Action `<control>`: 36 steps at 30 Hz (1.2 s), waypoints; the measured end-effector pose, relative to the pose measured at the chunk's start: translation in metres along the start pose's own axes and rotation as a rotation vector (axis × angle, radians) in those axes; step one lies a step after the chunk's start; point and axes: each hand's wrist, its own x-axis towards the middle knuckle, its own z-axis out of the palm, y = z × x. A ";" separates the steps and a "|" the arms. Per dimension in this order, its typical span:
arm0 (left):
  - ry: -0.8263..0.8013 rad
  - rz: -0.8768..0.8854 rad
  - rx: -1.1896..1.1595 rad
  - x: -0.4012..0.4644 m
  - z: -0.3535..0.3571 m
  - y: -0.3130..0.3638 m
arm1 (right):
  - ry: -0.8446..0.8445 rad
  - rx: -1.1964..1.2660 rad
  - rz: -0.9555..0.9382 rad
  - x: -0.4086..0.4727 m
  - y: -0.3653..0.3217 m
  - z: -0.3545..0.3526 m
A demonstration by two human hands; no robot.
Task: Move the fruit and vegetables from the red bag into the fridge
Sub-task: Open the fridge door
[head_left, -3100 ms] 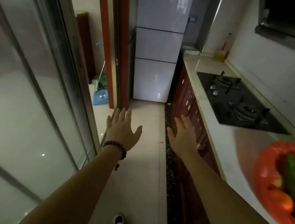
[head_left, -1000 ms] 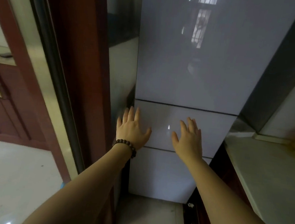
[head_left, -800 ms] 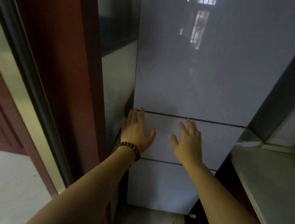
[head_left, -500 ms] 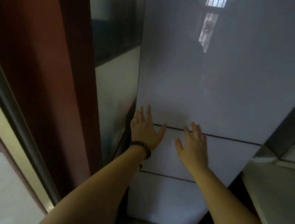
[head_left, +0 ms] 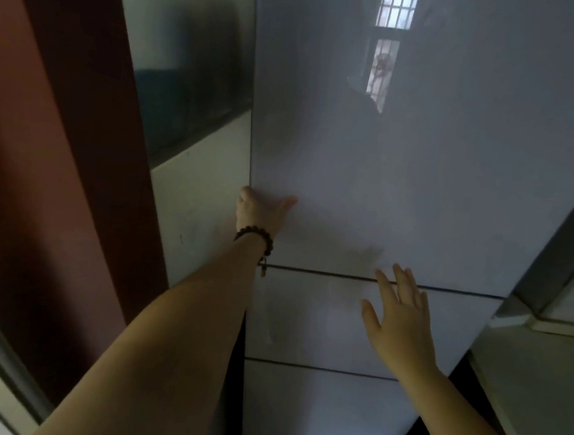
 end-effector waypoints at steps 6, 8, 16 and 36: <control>0.096 0.116 -0.020 -0.021 -0.004 -0.015 | 0.004 -0.047 0.041 -0.031 0.003 -0.008; 0.111 0.144 -0.012 -0.033 -0.009 -0.019 | 0.010 -0.052 0.058 -0.043 0.004 -0.011; 0.100 0.183 0.137 -0.115 -0.044 -0.016 | 0.027 0.003 0.077 -0.088 -0.003 -0.041; -0.024 0.479 0.239 -0.435 -0.045 0.018 | 0.058 -0.009 0.170 -0.312 0.060 -0.205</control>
